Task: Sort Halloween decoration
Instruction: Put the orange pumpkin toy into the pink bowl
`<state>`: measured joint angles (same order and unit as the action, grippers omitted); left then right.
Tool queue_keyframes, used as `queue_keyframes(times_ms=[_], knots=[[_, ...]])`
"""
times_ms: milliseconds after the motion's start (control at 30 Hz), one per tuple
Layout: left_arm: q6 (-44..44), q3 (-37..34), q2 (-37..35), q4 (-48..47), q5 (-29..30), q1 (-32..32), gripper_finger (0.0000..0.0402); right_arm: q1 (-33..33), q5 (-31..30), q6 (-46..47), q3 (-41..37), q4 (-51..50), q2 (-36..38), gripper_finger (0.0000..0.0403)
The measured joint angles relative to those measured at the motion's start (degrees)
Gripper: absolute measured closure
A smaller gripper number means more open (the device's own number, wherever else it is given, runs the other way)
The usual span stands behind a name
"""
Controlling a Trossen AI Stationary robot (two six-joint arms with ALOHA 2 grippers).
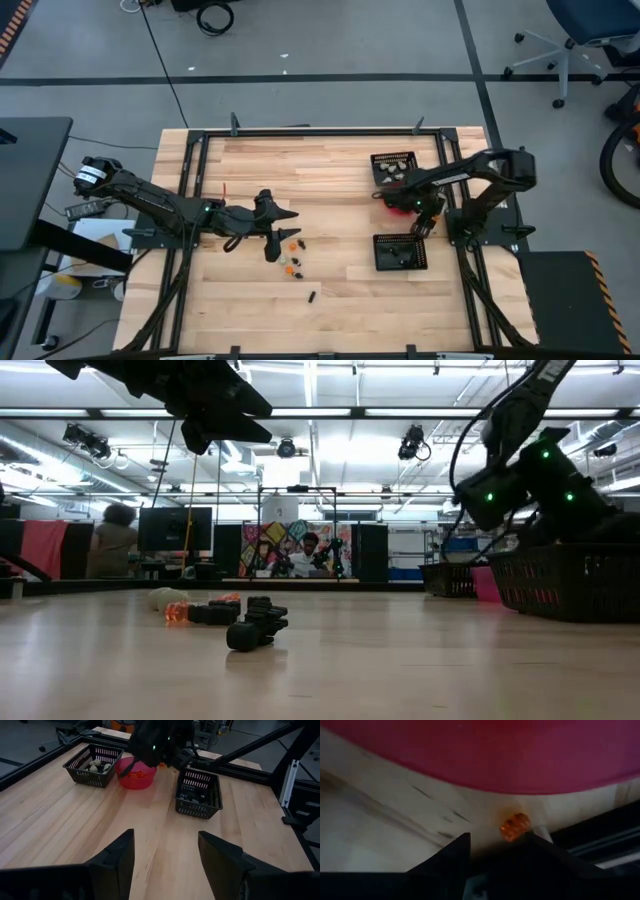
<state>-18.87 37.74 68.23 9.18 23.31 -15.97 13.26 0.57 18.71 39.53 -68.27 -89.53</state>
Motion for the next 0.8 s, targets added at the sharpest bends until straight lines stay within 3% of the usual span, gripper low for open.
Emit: queue_keyframes(times_ms=[267, 600, 800], knots=[[0.5, 0.0, -0.01, -0.31, -0.22, -0.42, 0.0209, 0.0, -2.23, -2.39, 0.87, -1.24, -7.78, 0.0213], [0.44, 0.0, -0.01, -0.49, -0.21, -0.39, 0.0209, 0.0, -2.05, -2.41, 0.87, -0.98, -8.33, 0.0216], [0.44, 0.0, -0.01, -0.5, -0.2, -0.39, 0.0209, 0.0, -2.04, -1.39, 0.87, 0.25, -8.33, 0.0245]])
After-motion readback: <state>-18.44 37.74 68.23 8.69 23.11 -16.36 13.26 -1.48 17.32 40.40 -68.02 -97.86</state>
